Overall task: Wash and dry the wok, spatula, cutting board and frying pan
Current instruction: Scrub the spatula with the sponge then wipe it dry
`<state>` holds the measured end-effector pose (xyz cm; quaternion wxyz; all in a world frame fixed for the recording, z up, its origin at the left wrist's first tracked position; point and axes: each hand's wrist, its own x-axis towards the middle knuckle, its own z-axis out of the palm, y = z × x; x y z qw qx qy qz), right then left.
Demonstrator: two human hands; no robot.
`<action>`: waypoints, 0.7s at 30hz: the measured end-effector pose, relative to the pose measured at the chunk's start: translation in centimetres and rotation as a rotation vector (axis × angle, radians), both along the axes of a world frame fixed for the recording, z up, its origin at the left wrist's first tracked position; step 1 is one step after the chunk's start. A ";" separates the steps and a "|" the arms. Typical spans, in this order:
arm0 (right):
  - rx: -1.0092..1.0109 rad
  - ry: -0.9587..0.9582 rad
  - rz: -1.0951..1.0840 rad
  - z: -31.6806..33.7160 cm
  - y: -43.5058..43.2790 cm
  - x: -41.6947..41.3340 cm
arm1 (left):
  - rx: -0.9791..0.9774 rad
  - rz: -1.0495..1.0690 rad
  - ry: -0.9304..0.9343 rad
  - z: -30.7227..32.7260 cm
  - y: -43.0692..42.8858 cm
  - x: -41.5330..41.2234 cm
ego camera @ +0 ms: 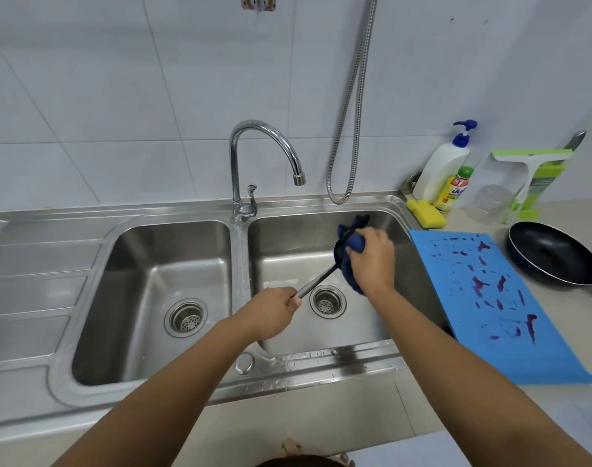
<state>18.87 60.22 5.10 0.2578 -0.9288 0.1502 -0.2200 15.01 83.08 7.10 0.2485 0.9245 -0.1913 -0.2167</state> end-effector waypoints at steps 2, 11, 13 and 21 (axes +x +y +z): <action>0.057 -0.042 -0.106 0.7 -0.3 0.6 | -0.010 0.005 -0.013 0.3 -0.5 0.1; -0.060 0.068 -0.085 -0.8 -1.7 -0.1 | 0.003 -0.002 0.036 -0.6 -0.2 -0.1; -0.031 0.053 -0.104 -1.1 -1.1 -0.4 | 0.002 -0.018 0.036 -0.9 -0.6 -0.3; 0.291 0.079 0.284 -1.9 4.9 -4.9 | -0.066 0.046 0.102 -2.1 0.3 0.7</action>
